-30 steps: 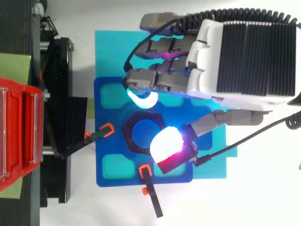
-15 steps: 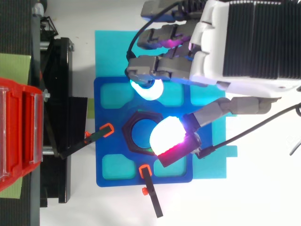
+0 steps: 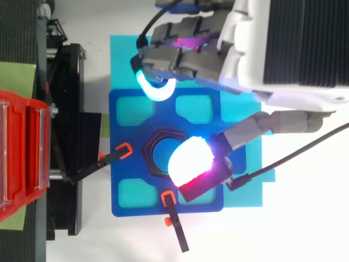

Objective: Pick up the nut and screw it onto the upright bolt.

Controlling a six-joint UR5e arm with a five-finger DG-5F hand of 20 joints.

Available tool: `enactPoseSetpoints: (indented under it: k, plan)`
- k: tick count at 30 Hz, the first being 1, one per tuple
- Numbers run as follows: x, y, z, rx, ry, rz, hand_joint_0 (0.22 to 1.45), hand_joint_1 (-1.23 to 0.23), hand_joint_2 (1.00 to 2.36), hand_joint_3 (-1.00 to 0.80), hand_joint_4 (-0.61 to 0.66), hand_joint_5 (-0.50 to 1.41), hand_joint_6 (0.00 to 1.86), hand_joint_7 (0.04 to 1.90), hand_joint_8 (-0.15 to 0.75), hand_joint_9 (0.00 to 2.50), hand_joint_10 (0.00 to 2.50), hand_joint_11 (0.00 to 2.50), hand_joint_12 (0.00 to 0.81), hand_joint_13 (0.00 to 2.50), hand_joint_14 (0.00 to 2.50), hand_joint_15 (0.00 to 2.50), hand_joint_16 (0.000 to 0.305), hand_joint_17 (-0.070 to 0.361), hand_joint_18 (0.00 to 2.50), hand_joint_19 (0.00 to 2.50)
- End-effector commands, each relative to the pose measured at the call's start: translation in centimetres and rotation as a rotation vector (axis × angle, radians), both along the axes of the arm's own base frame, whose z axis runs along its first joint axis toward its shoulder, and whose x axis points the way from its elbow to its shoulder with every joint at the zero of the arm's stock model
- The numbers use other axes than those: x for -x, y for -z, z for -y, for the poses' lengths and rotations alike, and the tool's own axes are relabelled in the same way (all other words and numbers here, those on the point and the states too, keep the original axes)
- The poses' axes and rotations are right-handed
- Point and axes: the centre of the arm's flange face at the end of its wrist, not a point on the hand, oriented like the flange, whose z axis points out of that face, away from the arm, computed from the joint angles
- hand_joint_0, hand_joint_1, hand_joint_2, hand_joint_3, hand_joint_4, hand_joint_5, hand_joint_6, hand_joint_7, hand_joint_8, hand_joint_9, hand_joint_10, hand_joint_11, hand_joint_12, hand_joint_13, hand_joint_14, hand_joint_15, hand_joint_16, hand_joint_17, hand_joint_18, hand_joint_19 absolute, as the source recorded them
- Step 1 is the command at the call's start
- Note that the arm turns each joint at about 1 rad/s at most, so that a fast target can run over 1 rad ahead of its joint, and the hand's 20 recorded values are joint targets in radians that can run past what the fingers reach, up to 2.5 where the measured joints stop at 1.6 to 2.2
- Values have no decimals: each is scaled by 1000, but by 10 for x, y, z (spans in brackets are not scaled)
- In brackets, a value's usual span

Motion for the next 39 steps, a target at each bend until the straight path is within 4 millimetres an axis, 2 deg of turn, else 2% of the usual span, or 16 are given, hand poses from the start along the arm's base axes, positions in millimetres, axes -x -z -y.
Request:
enactPoseSetpoints:
  k: [1, 8, 9, 19, 39]
  plan:
    - [-9, 13, -9, -36, -22, 25, 519, -192, 1000, -500, 238, -78, 504, 908, 256, 888, 0, 0, 249, 671, 0, 0, 21, 48, 329, 0]
    - [-19, 22, -24, -69, -59, 53, 518, -187, 1000, -500, 214, -95, 503, 790, 253, 871, 0, 0, 253, 657, 0, 0, 22, 49, 320, 0]
    - [-21, 28, -29, -72, -63, 45, 518, -187, 1000, -500, 210, -95, 503, 782, 252, 870, 0, 0, 252, 656, 0, 0, 22, 50, 319, 0]
    - [-23, 37, -41, -81, -77, 33, 515, -178, 1000, -500, 212, -98, 503, 777, 251, 854, 0, 0, 257, 645, 0, 0, 23, 52, 308, 0]
    - [-20, 40, -41, -76, -84, 10, 517, -175, 1000, -500, 229, -83, 503, 884, 257, 848, 0, 0, 258, 646, 0, 0, 23, 52, 308, 0]
